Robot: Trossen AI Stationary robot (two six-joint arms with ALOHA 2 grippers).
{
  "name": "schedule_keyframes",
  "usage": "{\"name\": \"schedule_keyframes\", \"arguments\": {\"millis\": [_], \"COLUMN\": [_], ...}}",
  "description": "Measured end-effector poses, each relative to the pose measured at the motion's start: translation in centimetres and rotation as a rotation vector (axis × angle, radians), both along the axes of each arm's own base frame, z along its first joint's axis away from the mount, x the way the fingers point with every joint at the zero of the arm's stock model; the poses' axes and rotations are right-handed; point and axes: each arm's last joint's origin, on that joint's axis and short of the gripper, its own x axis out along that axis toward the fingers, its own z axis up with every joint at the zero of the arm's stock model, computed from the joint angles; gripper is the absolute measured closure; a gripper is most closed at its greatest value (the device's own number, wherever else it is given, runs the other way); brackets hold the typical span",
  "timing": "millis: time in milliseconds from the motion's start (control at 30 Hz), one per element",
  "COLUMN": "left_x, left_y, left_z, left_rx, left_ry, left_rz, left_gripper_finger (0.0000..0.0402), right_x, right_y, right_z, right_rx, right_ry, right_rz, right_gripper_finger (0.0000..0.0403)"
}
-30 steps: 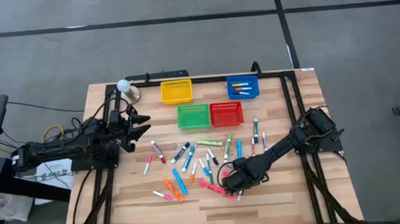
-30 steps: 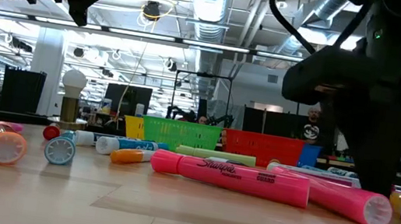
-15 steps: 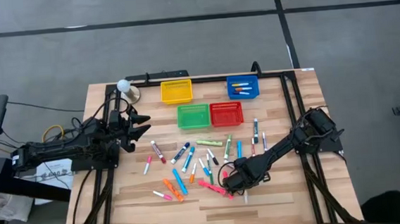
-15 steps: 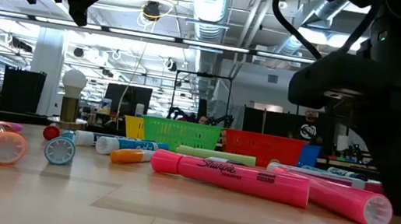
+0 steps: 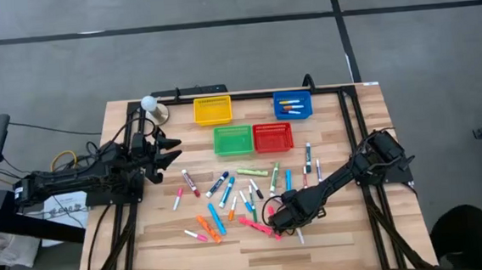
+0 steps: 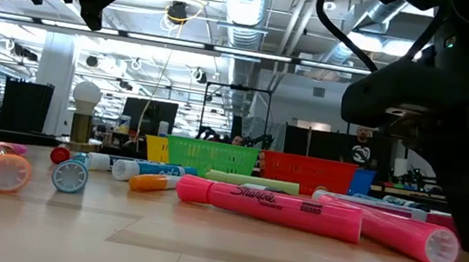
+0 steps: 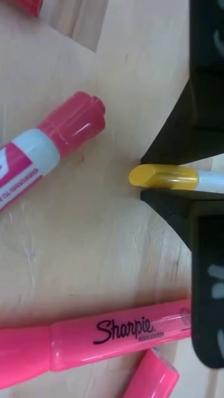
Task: Pick & Place Markers
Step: Put the yellow highlighter into the blue bin
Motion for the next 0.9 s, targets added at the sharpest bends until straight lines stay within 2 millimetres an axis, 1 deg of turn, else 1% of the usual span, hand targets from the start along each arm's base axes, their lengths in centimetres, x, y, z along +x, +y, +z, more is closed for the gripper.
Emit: {"name": "schedule_keyframes", "arguments": {"millis": [600, 900], "left_x": [0.0, 0.0], "left_y": [0.0, 0.0], "left_z": [0.0, -0.01], "left_rx": [0.0, 0.0], "left_ry": [0.0, 0.0], "left_rz": [0.0, 0.0], "left_gripper_finger": [0.0225, 0.0225], "right_x": [-0.03, -0.47], "right_y": [0.03, 0.7], "right_z": [0.0, 0.0], "right_rx": [0.001, -0.013], "right_ry": [-0.007, -0.004], "right_rz": [0.055, 0.054], "right_gripper_finger": [0.0345, 0.0345]}}
